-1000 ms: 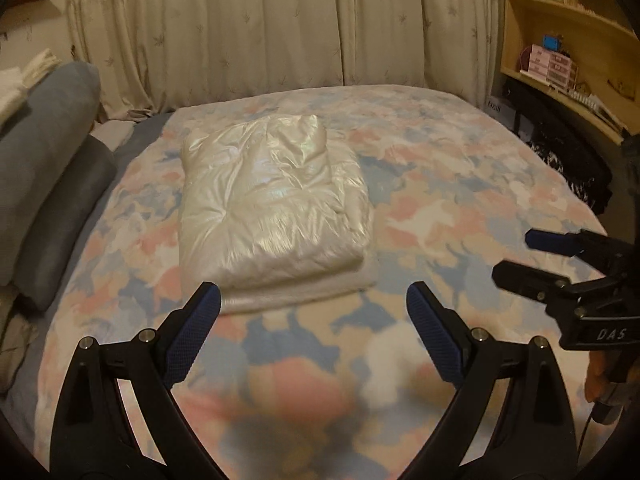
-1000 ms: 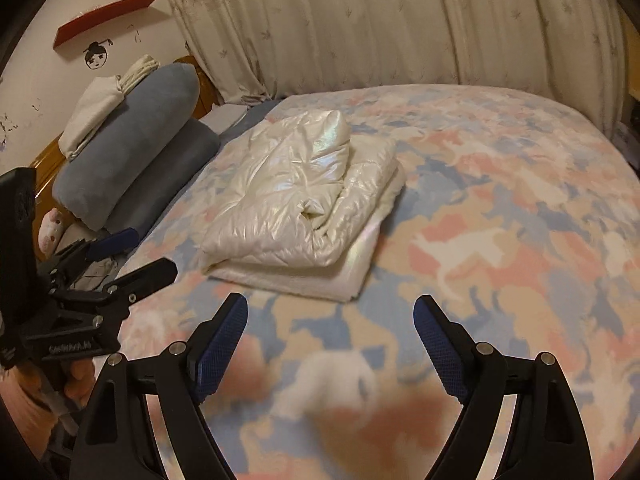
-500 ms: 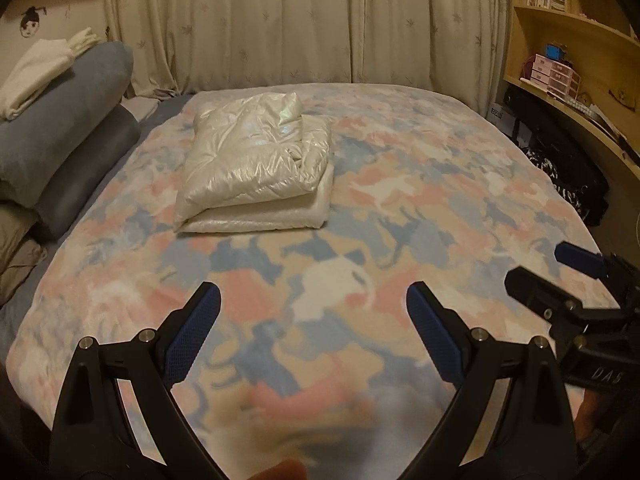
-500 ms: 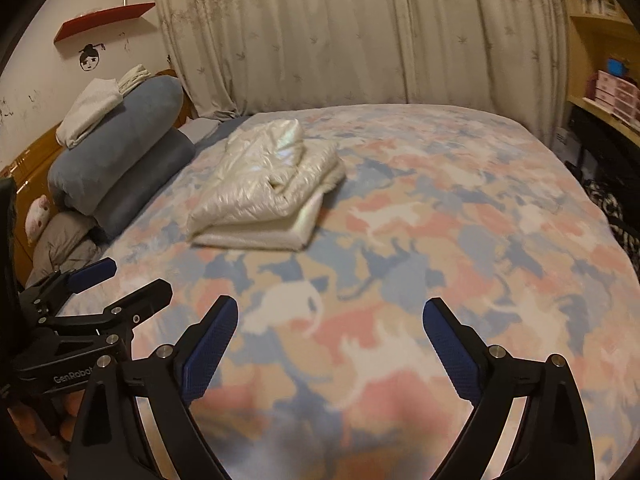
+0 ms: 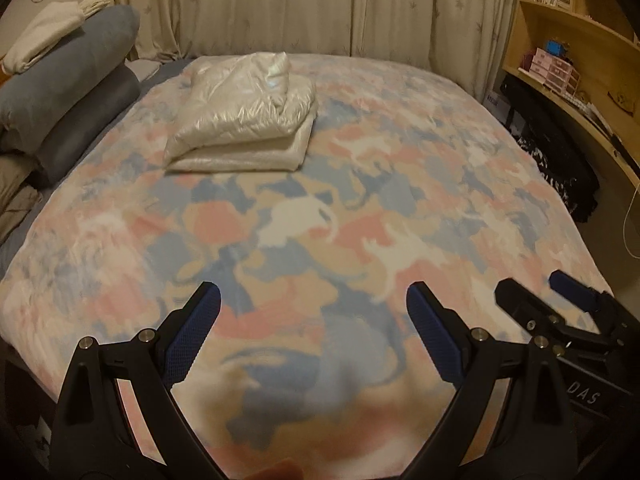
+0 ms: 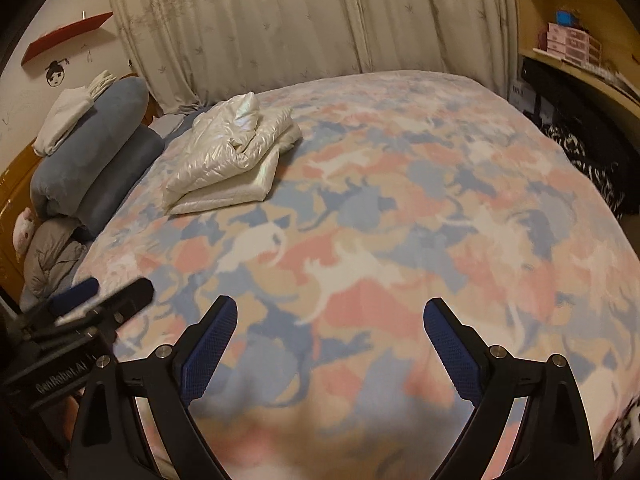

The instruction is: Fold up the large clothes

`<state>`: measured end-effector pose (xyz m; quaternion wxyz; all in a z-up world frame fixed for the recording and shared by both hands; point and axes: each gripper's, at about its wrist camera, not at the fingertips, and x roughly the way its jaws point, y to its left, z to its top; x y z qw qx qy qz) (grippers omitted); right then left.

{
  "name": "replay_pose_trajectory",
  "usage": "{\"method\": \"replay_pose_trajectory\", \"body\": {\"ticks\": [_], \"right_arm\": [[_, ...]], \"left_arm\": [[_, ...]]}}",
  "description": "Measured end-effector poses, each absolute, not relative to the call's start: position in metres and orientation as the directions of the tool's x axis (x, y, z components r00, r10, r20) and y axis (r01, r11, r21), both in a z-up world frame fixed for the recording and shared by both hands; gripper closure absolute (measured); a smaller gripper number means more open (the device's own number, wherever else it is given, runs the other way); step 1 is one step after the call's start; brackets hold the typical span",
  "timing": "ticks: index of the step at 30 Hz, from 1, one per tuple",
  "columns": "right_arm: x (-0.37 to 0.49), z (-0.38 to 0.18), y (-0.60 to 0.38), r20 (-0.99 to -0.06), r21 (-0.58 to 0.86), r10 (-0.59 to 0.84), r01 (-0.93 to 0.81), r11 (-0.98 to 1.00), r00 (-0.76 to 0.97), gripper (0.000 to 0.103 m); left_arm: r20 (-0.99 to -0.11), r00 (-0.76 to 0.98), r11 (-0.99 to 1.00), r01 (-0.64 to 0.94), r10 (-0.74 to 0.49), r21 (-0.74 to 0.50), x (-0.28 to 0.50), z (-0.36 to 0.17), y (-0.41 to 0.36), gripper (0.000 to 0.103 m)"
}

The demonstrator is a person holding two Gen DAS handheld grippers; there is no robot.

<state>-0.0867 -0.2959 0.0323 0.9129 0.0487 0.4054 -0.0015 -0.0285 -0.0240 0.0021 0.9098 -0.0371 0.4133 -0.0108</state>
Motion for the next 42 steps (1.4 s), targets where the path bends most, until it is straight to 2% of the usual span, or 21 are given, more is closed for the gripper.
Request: {"method": "replay_pose_trajectory", "body": {"ticks": [20, 42], "right_arm": [[-0.140, 0.087, -0.291, -0.668, 0.019, -0.053, 0.088, 0.996, 0.743, 0.007], [-0.160, 0.102, -0.291, -0.634, -0.020, -0.120, 0.138, 0.990, 0.764, 0.007]], "left_arm": [[-0.698, 0.716, 0.998, -0.027, -0.019, -0.055, -0.055, 0.031, -0.031, 0.009], [-0.680, 0.733, 0.999, -0.023, -0.006, -0.033, -0.059, 0.039, -0.038, 0.009]]}}
